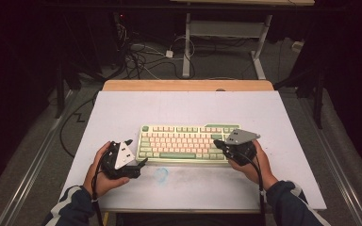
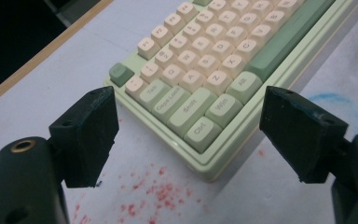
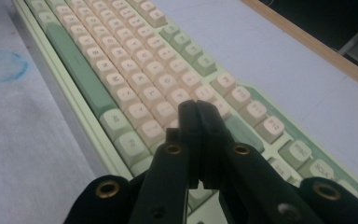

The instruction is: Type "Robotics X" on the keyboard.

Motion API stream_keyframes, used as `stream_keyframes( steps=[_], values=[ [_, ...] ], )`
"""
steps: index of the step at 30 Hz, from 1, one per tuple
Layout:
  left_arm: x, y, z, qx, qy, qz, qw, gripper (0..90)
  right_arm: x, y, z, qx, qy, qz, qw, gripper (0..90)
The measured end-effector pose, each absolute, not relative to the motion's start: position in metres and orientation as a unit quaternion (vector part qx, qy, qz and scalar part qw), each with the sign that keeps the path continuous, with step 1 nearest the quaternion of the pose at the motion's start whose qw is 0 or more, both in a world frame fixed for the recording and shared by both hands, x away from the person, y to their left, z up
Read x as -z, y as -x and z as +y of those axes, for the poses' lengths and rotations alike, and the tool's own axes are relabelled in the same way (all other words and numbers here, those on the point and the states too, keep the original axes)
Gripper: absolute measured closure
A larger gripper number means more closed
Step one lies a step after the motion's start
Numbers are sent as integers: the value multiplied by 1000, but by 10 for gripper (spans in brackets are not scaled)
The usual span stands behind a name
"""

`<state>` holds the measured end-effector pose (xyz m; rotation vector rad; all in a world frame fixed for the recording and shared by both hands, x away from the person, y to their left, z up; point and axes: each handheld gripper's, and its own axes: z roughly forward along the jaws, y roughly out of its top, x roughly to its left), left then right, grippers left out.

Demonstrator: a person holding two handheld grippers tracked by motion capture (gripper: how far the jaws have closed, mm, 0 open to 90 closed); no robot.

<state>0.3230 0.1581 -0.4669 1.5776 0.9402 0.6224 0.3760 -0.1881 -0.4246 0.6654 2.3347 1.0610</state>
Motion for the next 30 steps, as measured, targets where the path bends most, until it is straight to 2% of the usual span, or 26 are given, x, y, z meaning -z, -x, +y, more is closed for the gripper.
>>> stream_keyframes(
  steps=[17, 30],
  values=[
    [479, -313, 169, -254, -676, 423, 548, 181, 434, -408, -132, -363, -225, 874, 230, 900],
    [477, -314, 171, -256, -674, 423, 549, 181, 446, -423, -120, -336, -233, 885, 224, 900]
  ],
)
